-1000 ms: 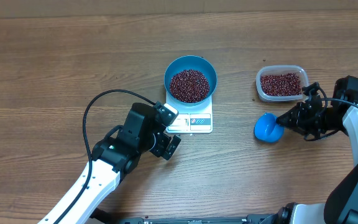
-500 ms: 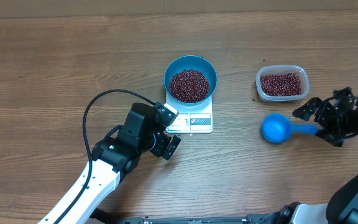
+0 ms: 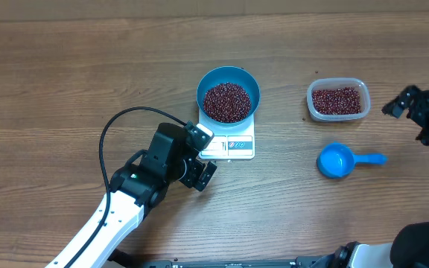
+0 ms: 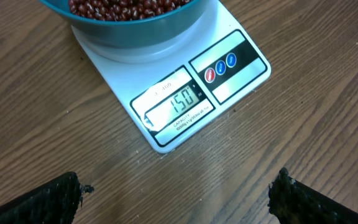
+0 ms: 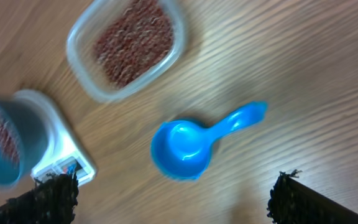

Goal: Scoop item into bowl and weigh 150g on scale

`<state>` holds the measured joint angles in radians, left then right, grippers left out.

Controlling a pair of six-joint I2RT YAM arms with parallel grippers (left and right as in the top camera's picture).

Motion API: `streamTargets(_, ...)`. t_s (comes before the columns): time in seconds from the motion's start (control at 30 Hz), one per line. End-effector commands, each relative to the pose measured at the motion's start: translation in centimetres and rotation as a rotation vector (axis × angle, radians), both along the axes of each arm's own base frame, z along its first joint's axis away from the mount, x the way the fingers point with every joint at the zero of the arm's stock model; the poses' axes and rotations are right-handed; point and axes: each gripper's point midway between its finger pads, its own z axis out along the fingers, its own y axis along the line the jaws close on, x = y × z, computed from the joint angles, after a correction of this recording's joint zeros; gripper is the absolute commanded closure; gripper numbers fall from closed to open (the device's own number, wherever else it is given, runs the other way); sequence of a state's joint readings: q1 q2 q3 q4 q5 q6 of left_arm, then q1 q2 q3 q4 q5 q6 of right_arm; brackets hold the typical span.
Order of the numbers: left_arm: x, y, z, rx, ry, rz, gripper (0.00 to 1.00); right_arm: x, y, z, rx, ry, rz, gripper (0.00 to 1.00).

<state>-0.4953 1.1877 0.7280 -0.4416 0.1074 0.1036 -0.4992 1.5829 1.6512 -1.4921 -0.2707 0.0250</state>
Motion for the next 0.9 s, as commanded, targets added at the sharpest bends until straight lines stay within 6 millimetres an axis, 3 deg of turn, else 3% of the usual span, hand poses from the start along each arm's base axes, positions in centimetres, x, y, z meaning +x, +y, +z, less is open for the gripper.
streamTargets(0.0, 0.2, 0.2, 0.0, -0.006, 0.007, 0.025, 0.01, 0.8, 4.7, 4.4, 0.011, -0.142, 0.211, 0.00)
streamTargets(0.17, 0.2, 0.2, 0.0, -0.006, 0.006, 0.025, 0.00, -0.7, 12.1, 11.3, -0.035, -0.364, 0.438, 0.00)
streamTargets(0.37, 0.2, 0.2, 0.0, -0.006, 0.006, 0.025, 0.00, -3.8, 15.7, 14.3, -0.044, -0.474, 0.553, 0.00)
streamTargets(0.57, 0.2, 0.2, 0.0, -0.006, 0.006, 0.025, 0.00, -5.2, 16.1, 15.1, -0.036, -0.495, 0.536, 0.00)
streamTargets(0.7, 0.2, 0.2, 0.0, -0.006, 0.006, 0.025, 0.00, -5.9, 15.9, 14.4, -0.035, -0.450, 0.529, 0.00)
streamTargets(0.87, 0.2, 0.2, 0.0, -0.006, 0.006, 0.025, 0.00, -4.1, 14.9, 15.5, -0.106, -0.524, 0.498, 0.00)
